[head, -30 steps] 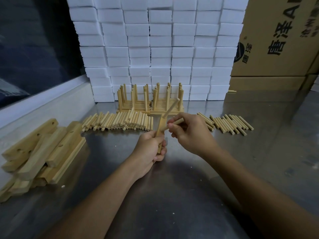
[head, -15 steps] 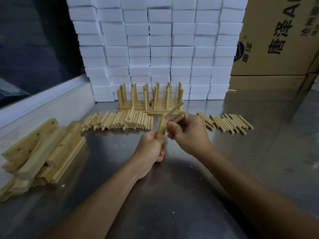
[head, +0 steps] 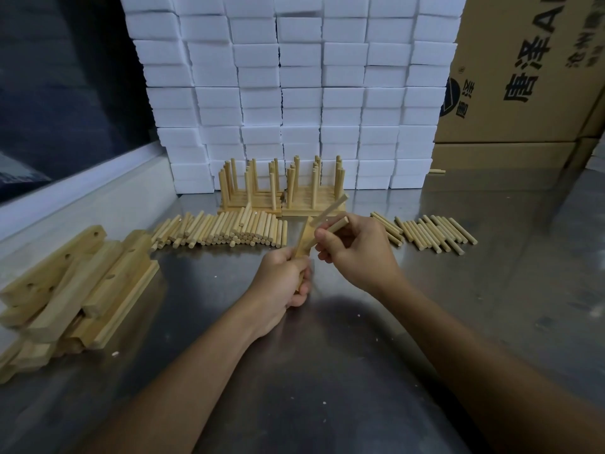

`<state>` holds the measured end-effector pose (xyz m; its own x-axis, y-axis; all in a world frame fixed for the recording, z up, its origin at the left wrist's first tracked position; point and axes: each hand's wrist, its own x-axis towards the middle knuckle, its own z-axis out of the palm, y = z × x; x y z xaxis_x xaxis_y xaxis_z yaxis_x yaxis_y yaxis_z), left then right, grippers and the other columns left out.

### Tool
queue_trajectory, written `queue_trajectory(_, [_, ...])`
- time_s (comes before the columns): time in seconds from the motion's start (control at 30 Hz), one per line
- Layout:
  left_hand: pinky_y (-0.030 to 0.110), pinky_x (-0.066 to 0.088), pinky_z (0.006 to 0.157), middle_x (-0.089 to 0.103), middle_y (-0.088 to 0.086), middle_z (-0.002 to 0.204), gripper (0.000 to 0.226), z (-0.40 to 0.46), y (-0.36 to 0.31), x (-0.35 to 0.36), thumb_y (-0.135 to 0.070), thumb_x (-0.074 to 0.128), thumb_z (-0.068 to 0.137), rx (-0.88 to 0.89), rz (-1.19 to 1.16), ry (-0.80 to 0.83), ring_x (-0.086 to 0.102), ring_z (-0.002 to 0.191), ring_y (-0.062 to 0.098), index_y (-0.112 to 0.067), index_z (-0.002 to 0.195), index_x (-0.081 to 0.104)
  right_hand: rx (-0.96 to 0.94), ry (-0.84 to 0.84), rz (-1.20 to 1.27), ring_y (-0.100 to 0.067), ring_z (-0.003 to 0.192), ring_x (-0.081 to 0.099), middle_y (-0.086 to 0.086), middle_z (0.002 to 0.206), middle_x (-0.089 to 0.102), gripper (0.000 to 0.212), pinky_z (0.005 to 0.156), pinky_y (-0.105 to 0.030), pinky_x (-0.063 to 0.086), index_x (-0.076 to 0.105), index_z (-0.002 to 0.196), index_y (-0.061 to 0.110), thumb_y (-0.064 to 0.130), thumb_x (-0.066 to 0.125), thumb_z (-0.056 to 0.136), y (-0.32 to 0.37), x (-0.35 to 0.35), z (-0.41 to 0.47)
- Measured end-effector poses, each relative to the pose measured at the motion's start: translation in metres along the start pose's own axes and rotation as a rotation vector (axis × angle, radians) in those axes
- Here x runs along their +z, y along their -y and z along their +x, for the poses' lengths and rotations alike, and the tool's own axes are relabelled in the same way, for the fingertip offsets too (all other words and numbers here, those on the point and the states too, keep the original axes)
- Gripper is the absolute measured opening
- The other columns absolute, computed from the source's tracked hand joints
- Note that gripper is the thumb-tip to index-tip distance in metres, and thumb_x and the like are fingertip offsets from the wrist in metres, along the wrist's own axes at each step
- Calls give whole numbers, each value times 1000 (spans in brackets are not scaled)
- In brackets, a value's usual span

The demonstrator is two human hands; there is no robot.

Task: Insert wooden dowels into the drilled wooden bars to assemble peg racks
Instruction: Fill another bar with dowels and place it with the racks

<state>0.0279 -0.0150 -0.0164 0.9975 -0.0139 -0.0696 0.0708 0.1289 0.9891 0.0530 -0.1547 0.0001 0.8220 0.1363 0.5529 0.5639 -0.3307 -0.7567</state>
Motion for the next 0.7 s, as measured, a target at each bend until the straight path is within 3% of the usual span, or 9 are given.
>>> queue_trajectory(0.17, [17,21,31,47,1,59,14,1,-2,-1,-2,44,100,-14,-56,6,38,44,11,-5,94,56,-215,-70,-251,-3,68,65,13,71,63,10,60,-18,53,64,99,12,16,69,92,1,-7,-3])
queue_trajectory(0.33, [18,20,30,47,0,56,16,1,-3,-2,0,43,100,-39,-111,-13,36,42,10,-5,90,54,-355,25,-447,-15,62,63,-2,75,67,21,60,-34,54,62,112,5,17,48,103,7,-20,0])
queue_trajectory(0.4, [17,20,29,45,2,60,14,1,-3,-2,1,43,100,-52,-118,-21,36,42,10,-4,91,53,-349,46,-567,-20,51,54,-2,65,59,19,52,-40,48,59,107,5,18,45,103,6,-21,2])
queue_trajectory(0.53, [17,20,29,42,4,65,14,0,-2,-1,-1,42,101,-51,-42,-22,35,41,9,-4,95,54,-258,46,-772,-20,46,43,4,58,41,14,43,-30,31,47,102,11,24,41,104,7,-14,7])
queue_trajectory(0.7, [17,21,30,40,3,66,16,1,-2,0,-2,41,101,-48,-28,-39,35,40,8,-5,92,53,-196,96,-852,-20,51,47,2,63,45,25,49,-36,42,44,103,14,34,29,107,11,-12,9])
